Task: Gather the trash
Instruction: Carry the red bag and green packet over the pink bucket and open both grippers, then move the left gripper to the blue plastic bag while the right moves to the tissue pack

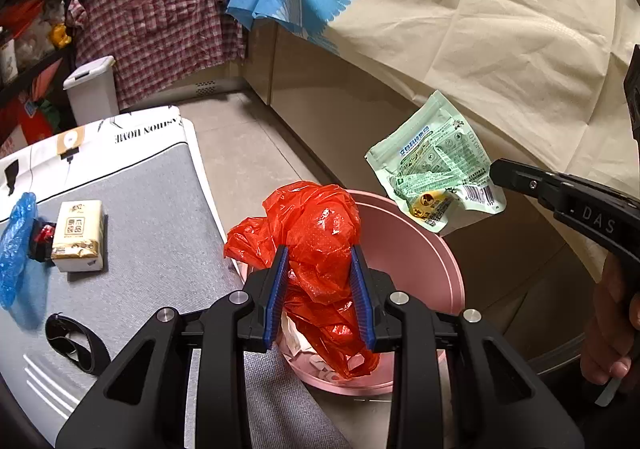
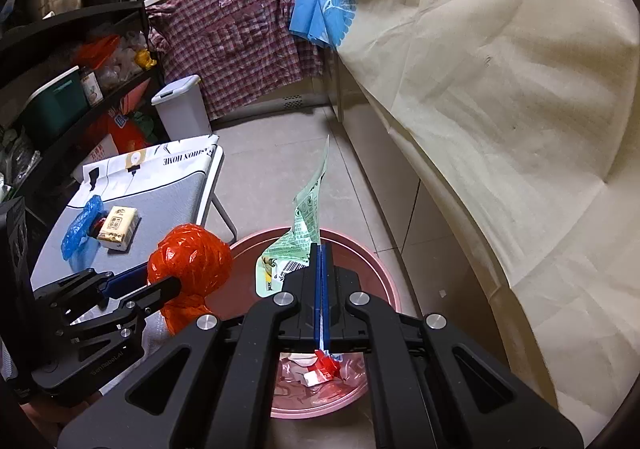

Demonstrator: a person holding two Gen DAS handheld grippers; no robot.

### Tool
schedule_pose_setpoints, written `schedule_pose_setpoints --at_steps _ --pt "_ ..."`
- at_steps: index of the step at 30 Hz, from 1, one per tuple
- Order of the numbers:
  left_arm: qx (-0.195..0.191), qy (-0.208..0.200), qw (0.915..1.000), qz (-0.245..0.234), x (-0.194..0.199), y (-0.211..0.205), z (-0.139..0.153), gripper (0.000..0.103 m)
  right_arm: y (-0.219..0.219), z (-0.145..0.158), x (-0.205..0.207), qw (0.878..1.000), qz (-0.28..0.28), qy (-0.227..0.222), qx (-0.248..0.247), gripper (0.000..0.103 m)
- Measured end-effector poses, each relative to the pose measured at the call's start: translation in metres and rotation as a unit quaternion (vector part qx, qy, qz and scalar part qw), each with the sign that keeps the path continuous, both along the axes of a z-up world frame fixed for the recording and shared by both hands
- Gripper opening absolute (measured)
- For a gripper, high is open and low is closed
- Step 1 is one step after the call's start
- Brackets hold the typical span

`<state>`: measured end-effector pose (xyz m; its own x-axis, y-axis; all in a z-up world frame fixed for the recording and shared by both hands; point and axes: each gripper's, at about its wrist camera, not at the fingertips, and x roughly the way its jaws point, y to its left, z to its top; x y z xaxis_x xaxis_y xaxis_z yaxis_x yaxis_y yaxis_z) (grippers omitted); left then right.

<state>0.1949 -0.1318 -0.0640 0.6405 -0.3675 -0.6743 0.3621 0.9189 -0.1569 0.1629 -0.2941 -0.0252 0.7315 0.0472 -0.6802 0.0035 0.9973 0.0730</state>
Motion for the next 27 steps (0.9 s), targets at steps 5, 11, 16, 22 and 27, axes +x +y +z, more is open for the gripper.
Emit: schedule_pose_setpoints --at_steps 5,11,16,22,27 --pt "-0.025 0.025 0.9994 0.002 0.008 0.002 -0.004 0.039 0.002 -0.007 0.005 1.000 0.001 0.020 -0.007 0.006" --pt "-0.038 0.028 0.9989 0.008 0.006 0.008 -0.002 0.049 -0.002 -0.005 0.001 1.000 -0.016 0.012 -0.009 0.054" --pt "-0.039 0.017 0.9991 0.004 -0.003 0.013 0.006 0.049 -0.001 -0.004 -0.001 1.000 -0.014 0.008 -0.012 0.054" --pt "-0.039 -0.009 0.9992 0.006 -0.023 0.032 0.027 0.049 0.001 0.005 -0.007 1.000 -0.014 -0.003 -0.005 0.052" --pt "-0.041 -0.027 0.9986 0.020 -0.038 0.061 0.049 0.049 0.008 0.018 -0.017 1.000 -0.009 -0.020 0.002 0.051"
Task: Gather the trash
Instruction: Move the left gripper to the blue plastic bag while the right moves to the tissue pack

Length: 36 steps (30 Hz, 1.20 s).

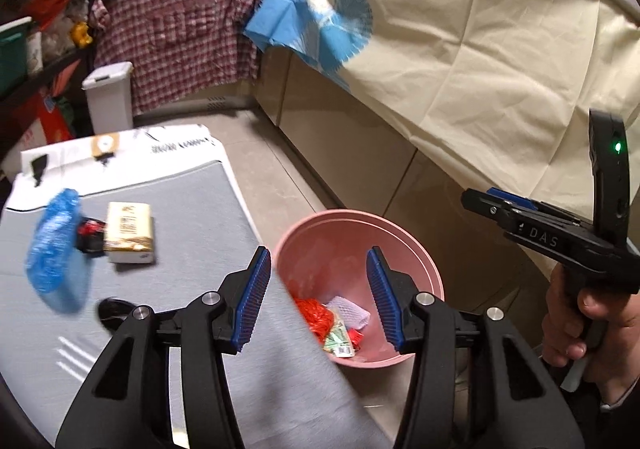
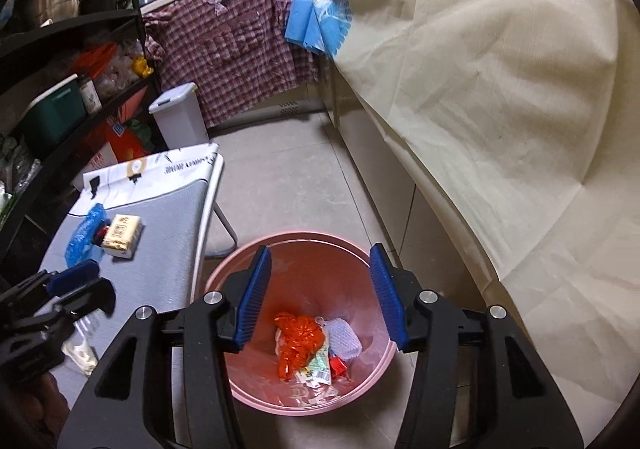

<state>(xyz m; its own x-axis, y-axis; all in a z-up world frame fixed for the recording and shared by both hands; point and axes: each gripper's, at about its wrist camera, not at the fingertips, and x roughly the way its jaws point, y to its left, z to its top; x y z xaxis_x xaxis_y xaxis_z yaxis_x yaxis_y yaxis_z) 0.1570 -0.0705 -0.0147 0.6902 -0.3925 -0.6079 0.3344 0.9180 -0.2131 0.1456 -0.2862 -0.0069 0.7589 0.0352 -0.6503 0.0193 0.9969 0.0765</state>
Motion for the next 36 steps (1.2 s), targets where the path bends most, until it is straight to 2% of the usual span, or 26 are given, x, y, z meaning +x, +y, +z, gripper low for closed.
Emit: schedule_pose_setpoints --at_steps 7,13,16,19,21,28,36 --pt "0.013 -0.019 0.9988 0.043 0.002 0.064 0.044 0.049 0.015 0.020 -0.014 0.999 0.011 -0.021 0.025 0.048" --pt "0.039 -0.031 0.9956 0.080 0.003 0.121 0.055 0.049 0.048 0.031 -0.017 0.998 0.043 -0.032 0.034 0.047" --pt "0.025 -0.029 0.9928 0.114 0.007 0.156 0.047 0.049 0.069 0.032 -0.016 0.997 0.063 -0.035 0.030 0.047" --pt "0.000 -0.006 0.9888 0.149 0.015 0.190 0.029 0.049 0.087 0.032 -0.012 0.995 0.082 -0.037 0.034 0.047" --pt "-0.001 0.010 0.9869 0.161 0.020 0.204 0.017 0.049 0.101 0.029 -0.006 0.994 0.098 -0.036 0.036 0.047" --pt "0.029 0.023 0.9865 0.160 0.027 0.219 -0.010 0.049 0.134 0.012 0.018 0.991 0.126 -0.021 0.048 0.049" --pt "0.039 0.030 0.9885 0.143 0.036 0.215 -0.031 0.049 0.174 -0.010 0.054 0.988 0.143 -0.008 0.066 0.067"
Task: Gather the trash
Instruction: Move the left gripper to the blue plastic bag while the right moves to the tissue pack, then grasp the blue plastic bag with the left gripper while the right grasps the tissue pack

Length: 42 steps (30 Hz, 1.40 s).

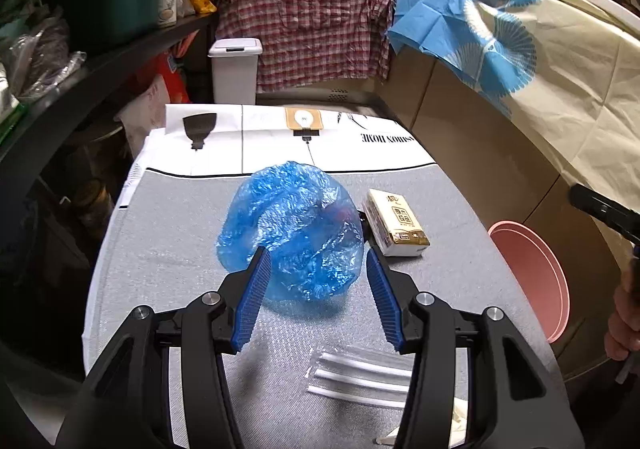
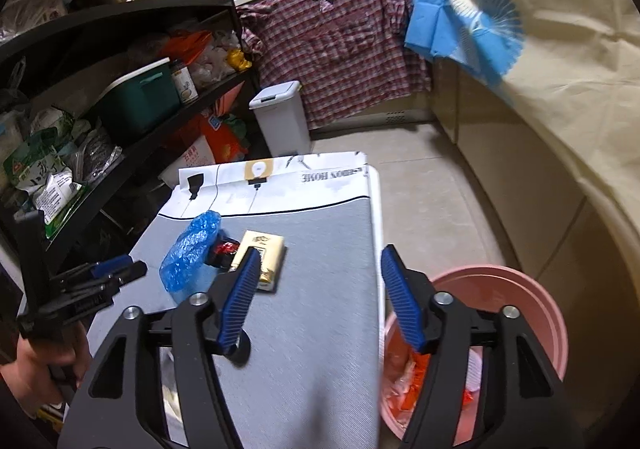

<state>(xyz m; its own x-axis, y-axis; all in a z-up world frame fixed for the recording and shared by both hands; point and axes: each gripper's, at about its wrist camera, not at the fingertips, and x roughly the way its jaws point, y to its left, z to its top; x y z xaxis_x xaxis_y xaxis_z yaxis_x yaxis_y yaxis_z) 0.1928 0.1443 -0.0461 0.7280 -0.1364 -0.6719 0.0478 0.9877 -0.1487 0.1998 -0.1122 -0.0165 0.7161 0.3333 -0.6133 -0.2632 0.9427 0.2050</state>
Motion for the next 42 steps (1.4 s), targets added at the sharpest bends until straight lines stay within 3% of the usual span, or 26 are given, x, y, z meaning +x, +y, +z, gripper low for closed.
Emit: schedule_pose_setpoints --at_steps 12,24,34,37,39,42 --pt "0.005 0.024 0.9997 -0.007 0.023 -0.011 -0.025 0.054 0.065 -0.047 0.038 0.997 0.063 0.031 -0.018 0.080" --pt "0.022 0.052 0.9984 -0.003 0.040 -0.008 -0.048 0.054 0.089 -0.077 0.071 0.992 0.088 0.086 0.000 0.081" --pt "0.016 0.075 0.9966 0.027 0.044 0.011 -0.053 0.007 0.113 -0.107 0.087 0.986 0.104 0.124 -0.029 0.081" --pt "0.015 0.073 0.9967 0.030 0.044 0.013 -0.051 0.003 0.117 -0.113 0.089 0.985 0.105 0.130 -0.044 0.079" --pt "0.017 0.070 0.9968 0.033 0.043 0.015 -0.049 0.002 0.117 -0.113 0.089 0.985 0.104 0.127 -0.049 0.066" --pt "0.016 0.067 0.9968 0.039 0.043 0.017 -0.046 0.002 0.117 -0.111 0.088 0.985 0.102 0.126 -0.054 0.057"
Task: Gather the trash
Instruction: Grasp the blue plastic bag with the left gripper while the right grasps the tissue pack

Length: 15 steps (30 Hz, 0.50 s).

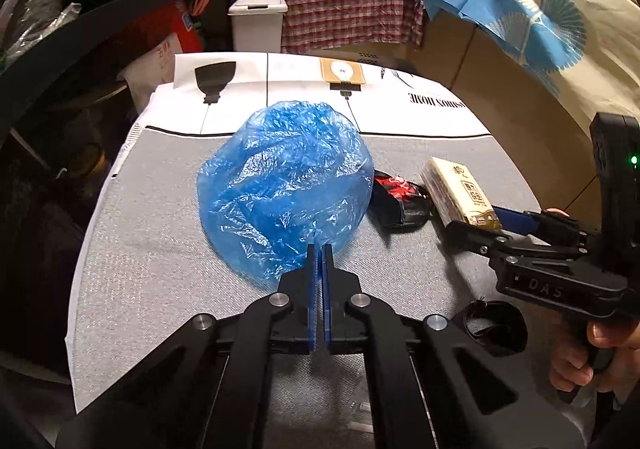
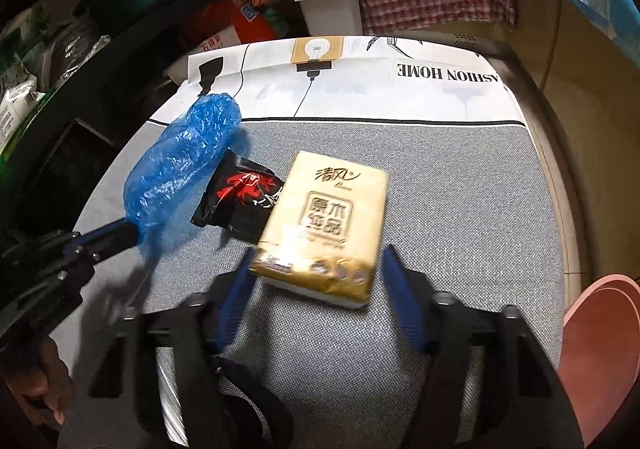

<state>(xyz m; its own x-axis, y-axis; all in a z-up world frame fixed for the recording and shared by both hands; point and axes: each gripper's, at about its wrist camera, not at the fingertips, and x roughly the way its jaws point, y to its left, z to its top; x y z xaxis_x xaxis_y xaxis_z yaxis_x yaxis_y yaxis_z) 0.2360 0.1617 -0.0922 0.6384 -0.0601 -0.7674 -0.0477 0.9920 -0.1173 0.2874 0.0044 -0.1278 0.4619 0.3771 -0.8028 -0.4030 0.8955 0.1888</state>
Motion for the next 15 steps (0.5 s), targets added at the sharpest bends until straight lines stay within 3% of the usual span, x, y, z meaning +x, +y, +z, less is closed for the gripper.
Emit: schedule_pose_setpoints --at_steps 15 --pt "-0.002 -0.032 0.9994 0.015 -0.018 0.004 0.030 0.001 -0.013 0.042 -0.024 0.999 -0.002 -0.048 0.001 0.056"
